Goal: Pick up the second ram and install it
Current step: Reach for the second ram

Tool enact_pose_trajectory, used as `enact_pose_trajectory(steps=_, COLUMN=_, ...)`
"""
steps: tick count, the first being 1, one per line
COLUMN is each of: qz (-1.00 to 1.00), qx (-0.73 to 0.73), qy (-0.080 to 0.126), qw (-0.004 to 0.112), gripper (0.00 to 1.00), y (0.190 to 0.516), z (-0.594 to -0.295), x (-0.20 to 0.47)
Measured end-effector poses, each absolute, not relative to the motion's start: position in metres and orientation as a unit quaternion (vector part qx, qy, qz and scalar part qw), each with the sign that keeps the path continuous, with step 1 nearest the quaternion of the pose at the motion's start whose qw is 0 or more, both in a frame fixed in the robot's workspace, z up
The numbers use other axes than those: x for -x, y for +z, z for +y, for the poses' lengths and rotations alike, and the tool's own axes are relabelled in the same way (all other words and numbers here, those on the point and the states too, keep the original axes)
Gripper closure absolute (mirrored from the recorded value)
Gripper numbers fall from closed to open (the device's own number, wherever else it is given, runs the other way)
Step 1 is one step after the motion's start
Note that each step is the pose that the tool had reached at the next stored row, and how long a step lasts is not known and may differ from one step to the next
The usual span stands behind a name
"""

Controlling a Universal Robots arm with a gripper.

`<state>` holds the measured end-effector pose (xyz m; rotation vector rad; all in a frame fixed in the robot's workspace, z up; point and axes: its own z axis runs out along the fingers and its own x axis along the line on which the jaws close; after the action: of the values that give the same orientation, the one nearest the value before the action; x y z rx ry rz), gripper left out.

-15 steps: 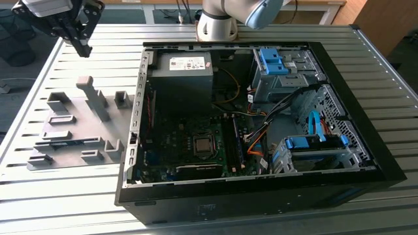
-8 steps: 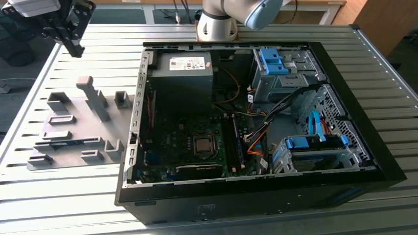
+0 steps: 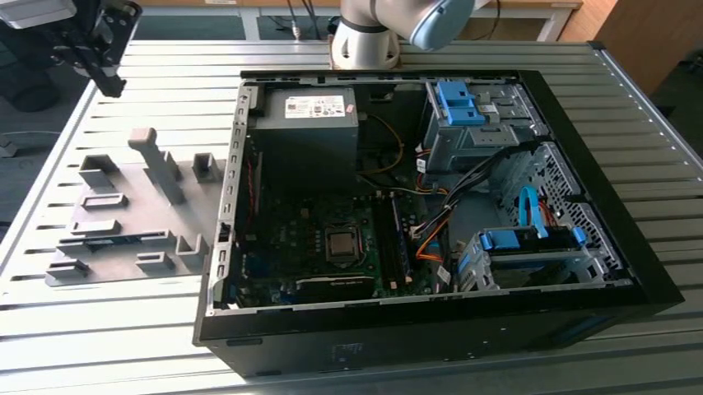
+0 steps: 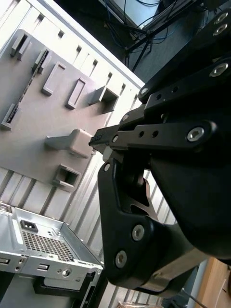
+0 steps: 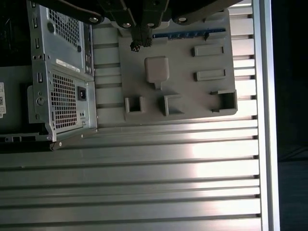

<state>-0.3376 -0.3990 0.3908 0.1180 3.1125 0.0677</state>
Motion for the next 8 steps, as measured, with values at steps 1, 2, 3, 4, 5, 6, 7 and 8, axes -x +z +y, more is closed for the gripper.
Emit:
enact_pose_trajectory(steps=1, qz=0.999, qx=-0.038, qy=0.022, qw=0.013, gripper=0.89, y=0.391, z=-0.4, x=0.341)
enact_pose_trajectory(steps=2, qz=0.999, qx=-0.038, qy=0.022, qw=0.013, gripper=0.89, y=0.391, z=-0.401, x=0.344)
enact_pose_trajectory(steps=3, qz=0.999, qx=-0.038, qy=0.022, qw=0.013, gripper=0.89, y=0.391, z=-0.403, x=0.347)
enact_pose_trajectory(steps=4, qz=0.999, qx=-0.038, qy=0.022, qw=0.013, gripper=0.89, y=0.391, z=-0.405, x=0.349)
enact_pose_trajectory(steps=5, qz=0.999, qx=-0.038, qy=0.022, qw=0.013, gripper=0.89, y=0.391, z=-0.408, x=0.351)
enact_pose_trajectory(steps=6, qz=0.999, qx=-0.038, qy=0.022, qw=0.013, gripper=0.89, y=0.391, z=-0.41, x=0.353)
enact_pose_trajectory(steps=7, qz=0.999, qx=-0.038, qy=0.022, qw=0.013, gripper=0.89, y=0.391, z=-0.413, x=0.355)
enact_pose_trajectory(steps=8, qz=0.999, qx=-0.038, qy=0.022, qw=0.013, gripper=0.89, y=0.391, z=-0.416, x=0.357)
